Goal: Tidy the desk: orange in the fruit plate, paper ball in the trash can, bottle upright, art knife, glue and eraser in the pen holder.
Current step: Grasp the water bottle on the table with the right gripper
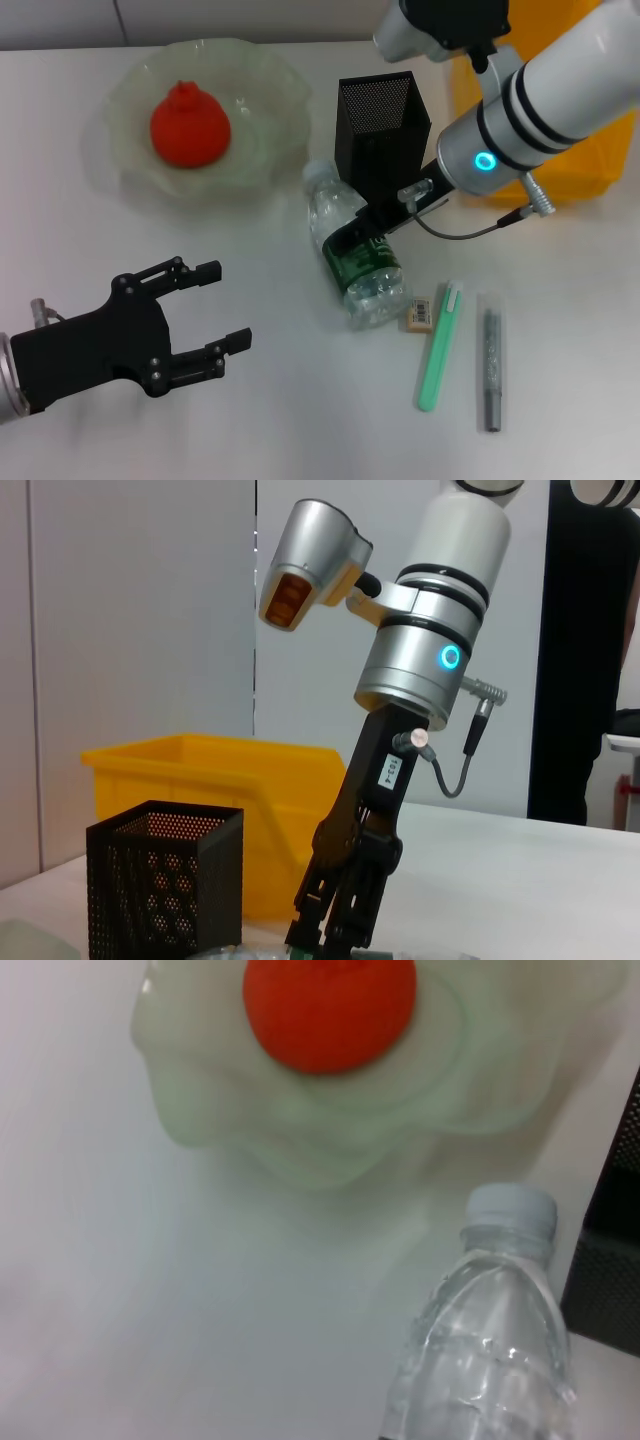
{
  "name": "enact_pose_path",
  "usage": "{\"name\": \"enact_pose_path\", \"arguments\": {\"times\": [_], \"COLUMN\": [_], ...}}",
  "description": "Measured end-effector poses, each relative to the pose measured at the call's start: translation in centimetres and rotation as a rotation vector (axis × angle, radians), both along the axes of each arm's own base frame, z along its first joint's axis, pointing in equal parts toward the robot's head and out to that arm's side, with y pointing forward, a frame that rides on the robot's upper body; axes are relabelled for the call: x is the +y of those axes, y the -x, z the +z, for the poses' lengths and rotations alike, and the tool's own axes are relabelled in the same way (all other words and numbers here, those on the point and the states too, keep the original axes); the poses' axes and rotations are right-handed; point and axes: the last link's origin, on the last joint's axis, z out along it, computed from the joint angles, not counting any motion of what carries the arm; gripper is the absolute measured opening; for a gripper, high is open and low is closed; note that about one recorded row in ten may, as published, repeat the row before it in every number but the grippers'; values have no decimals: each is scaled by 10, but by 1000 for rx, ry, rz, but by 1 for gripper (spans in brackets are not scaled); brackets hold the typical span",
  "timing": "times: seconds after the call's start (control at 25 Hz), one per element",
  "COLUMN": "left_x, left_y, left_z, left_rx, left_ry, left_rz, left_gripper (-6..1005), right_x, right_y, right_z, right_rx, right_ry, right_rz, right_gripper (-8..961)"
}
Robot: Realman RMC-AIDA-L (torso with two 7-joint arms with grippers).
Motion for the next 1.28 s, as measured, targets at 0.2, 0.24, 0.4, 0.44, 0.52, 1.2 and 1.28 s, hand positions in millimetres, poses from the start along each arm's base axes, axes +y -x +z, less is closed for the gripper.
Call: {"name": "enact_pose_path", "arguments": {"times": [0.2, 0.24, 0.4, 0.44, 0.52, 1.2, 1.28], "left_x": [1, 1, 1, 1, 1, 5, 5], "left_y": [0, 0, 1, 1, 1, 0, 1], "left_z": [-1, -1, -1, -2, -2, -3, -1], "left_rx": [3, 4, 6, 6, 5, -2, -4], "left_ry": [0, -1, -2, 0, 2, 7, 1], "left_rz": [0, 2, 5, 8, 11, 14, 17], "left_gripper": [720, 719, 714, 713, 710, 690, 688], "right_x": [-2, -1, -1, -2, -2, -9, -13], "right_y": [-4, -5, -7, -8, -8, -5, -4], "right_z": [-12, -15, -21, -24, -25, -32, -32], "right_rx": [-1, -2, -12, -23, -28, -53, -48], "right_ry": [17, 18, 25, 31, 34, 91, 98], "right_rz": [-8, -11, -16, -11, -7, 94, 121], "right_gripper": [816, 815, 814, 813, 812, 787, 784]}}
